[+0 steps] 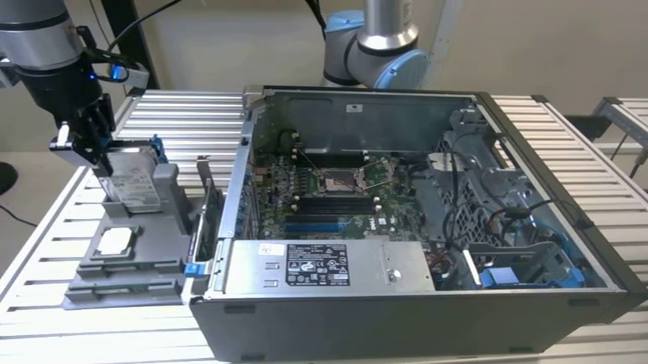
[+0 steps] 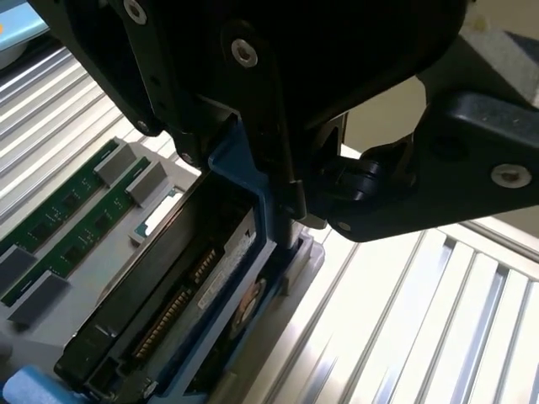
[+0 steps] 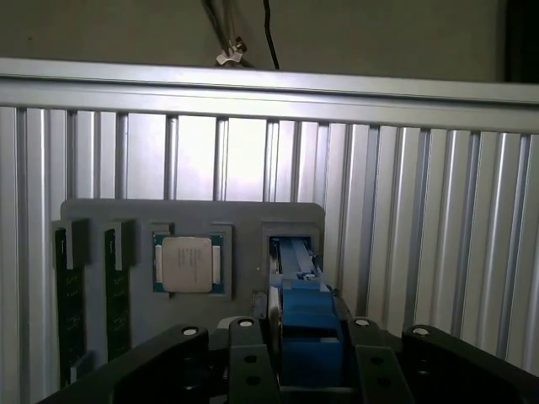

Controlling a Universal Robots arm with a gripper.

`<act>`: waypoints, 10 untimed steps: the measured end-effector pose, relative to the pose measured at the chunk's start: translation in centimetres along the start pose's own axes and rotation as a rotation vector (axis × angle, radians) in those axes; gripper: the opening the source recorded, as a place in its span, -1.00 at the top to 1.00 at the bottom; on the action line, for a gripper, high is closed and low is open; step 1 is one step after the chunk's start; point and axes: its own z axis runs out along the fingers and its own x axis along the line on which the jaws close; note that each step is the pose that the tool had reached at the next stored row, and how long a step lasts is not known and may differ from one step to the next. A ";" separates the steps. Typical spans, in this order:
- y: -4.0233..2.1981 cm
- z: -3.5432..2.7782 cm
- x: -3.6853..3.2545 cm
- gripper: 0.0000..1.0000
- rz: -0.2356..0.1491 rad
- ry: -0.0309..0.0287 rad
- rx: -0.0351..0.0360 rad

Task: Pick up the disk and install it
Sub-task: 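Pick up the disk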

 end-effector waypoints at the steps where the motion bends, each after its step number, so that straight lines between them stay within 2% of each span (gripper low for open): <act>1: 0.00 0.00 0.00 1.00 0.000 0.0000 0.0000; 2: 0.00 0.01 0.00 1.00 0.000 0.0019 -0.0001; 3: 0.00 0.01 0.00 1.00 0.000 0.0073 -0.0003; 5: -0.01 0.01 0.00 1.00 0.000 0.0138 -0.0005; 7: 0.00 0.00 -0.01 1.00 0.000 0.0266 -0.0011; 8: -0.01 0.00 0.00 1.00 0.000 0.0267 -0.0011; 9: 0.00 0.00 0.01 1.00 0.000 0.0188 -0.0009; 10: 0.00 0.01 -0.01 1.00 0.000 0.0038 -0.0003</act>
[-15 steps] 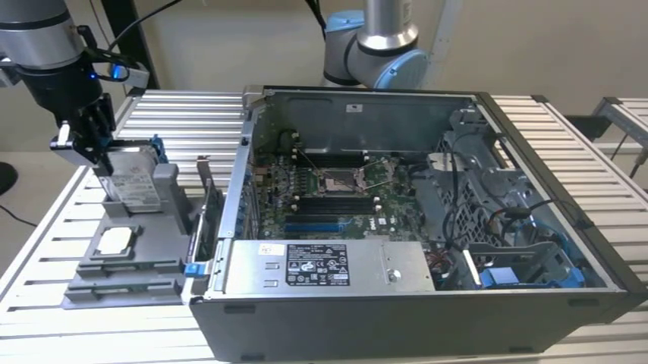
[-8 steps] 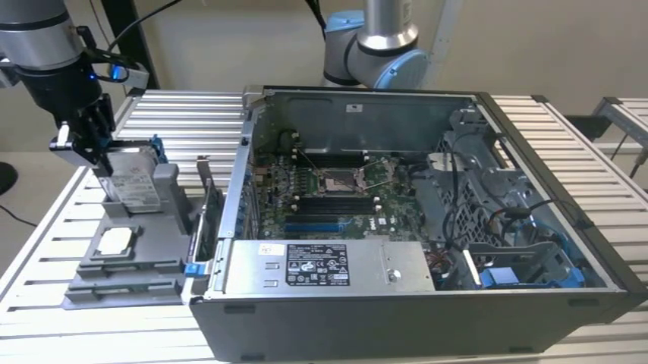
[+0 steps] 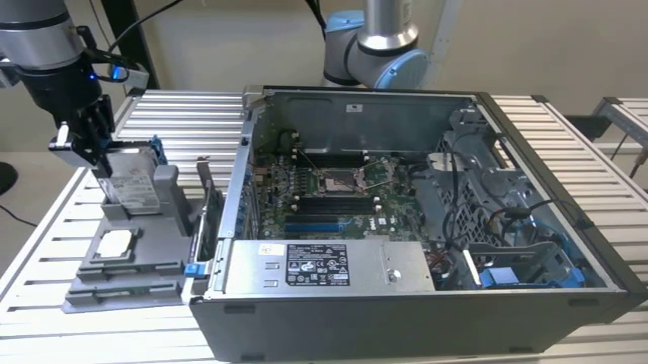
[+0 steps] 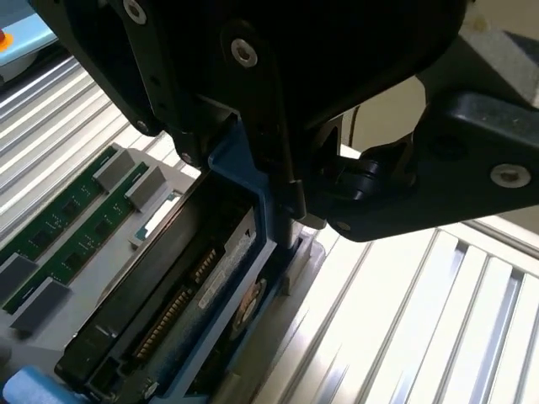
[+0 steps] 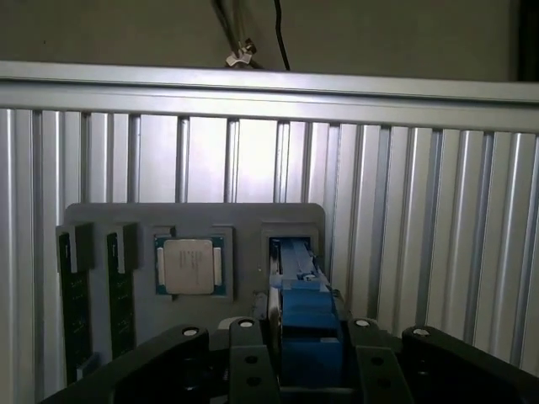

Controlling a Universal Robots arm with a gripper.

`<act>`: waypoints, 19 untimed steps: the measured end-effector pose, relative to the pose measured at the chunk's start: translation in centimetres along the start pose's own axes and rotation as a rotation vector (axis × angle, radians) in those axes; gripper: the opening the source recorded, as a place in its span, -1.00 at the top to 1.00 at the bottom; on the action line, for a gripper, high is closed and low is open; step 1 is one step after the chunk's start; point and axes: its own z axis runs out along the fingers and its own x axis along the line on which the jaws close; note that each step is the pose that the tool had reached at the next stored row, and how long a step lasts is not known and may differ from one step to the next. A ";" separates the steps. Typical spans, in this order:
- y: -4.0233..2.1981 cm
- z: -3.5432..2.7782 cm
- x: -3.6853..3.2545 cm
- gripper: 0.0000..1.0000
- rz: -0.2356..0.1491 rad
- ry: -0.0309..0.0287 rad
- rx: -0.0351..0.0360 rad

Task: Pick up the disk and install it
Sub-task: 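Pick up the disk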

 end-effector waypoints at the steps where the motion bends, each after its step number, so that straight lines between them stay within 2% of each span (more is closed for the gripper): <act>1: 0.00 0.00 0.00 1.00 0.000 -0.0162 0.0007; 2: 0.00 0.00 0.00 1.00 0.000 -0.0257 0.0011; 9: 0.00 0.01 0.00 1.00 0.000 -0.0270 0.0013; 12: 0.00 0.01 0.00 1.00 0.000 -0.0293 0.0013; 18: 0.00 0.01 0.00 1.00 0.000 -0.0294 0.0013; 19: 0.00 0.00 0.01 1.00 0.000 -0.0316 0.0014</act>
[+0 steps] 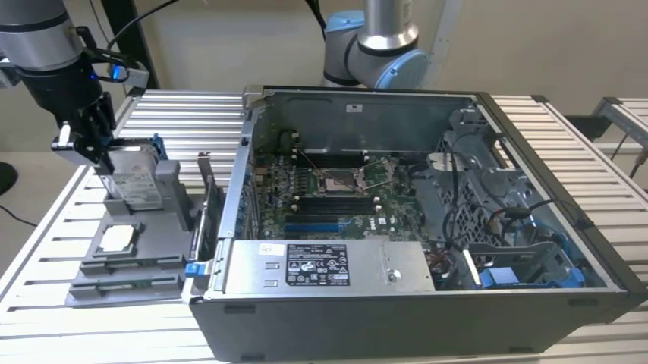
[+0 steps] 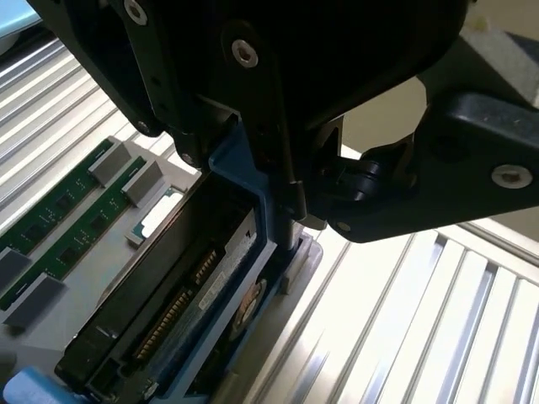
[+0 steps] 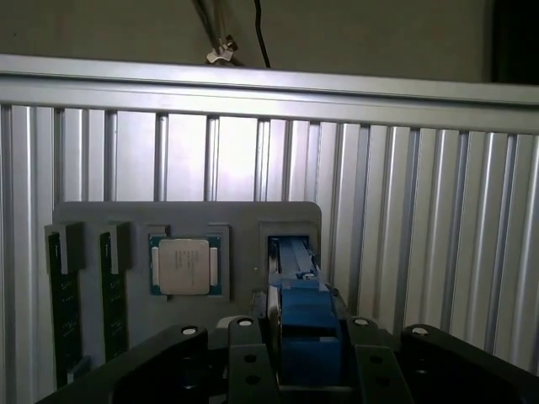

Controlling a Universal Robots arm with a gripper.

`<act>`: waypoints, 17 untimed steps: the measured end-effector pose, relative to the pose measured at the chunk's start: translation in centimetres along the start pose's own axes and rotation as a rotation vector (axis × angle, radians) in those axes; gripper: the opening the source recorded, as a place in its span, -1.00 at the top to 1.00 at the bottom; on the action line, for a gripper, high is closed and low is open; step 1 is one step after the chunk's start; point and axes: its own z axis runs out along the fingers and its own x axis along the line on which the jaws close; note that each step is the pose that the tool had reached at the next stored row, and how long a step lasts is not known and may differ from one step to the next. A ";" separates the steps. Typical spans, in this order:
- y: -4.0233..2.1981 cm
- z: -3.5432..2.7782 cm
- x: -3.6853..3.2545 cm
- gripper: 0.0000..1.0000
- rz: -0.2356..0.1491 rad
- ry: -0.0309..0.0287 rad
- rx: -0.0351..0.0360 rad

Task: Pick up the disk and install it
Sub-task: 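Pick up the disk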

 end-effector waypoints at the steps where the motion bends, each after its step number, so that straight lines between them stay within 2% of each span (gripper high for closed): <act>1: 0.00 0.01 0.01 1.00 0.000 -0.0063 0.0003; 3: 0.00 0.01 0.00 1.00 0.000 -0.0186 0.0008; 12: 0.00 0.00 0.00 1.00 0.000 -0.0223 0.0010; 17: 0.00 -0.34 -0.01 1.00 0.000 -0.0223 0.0009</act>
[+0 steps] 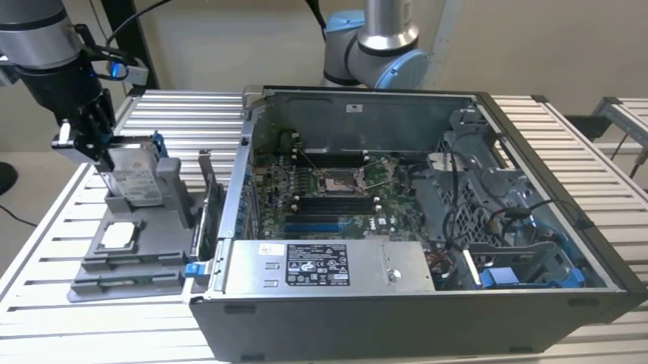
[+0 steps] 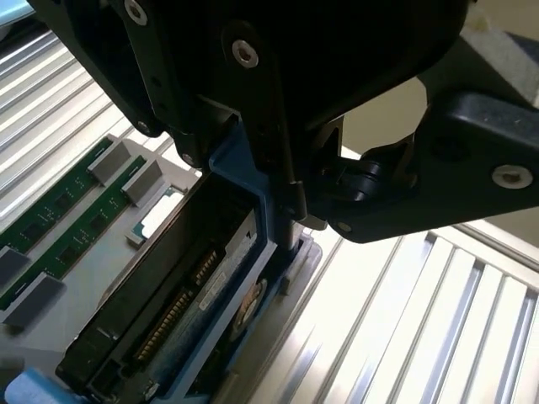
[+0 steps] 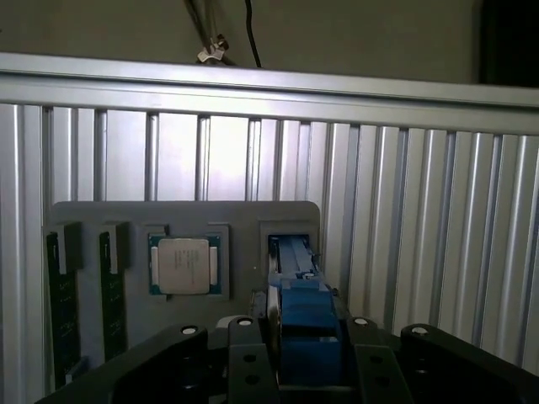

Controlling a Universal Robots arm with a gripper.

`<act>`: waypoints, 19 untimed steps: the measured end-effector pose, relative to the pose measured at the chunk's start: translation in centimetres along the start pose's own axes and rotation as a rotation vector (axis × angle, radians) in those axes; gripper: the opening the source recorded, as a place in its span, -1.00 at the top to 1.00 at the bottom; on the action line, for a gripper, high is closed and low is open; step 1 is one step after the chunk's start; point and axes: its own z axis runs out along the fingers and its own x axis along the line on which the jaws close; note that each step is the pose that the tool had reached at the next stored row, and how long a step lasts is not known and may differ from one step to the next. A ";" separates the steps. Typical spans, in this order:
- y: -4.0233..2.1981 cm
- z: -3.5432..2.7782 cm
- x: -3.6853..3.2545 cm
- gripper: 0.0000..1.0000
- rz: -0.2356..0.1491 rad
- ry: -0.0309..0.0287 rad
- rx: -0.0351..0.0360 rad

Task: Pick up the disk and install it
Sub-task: 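Pick up the disk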

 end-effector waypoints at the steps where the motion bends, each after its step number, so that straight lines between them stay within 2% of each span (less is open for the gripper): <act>1: 0.00 -0.07 0.00 1.00 0.000 0.0001 0.0000; 9: 0.00 -0.98 -0.05 1.00 0.000 0.0023 -0.0001; 19: 0.02 -3.37 -0.18 1.00 0.000 0.0023 0.0000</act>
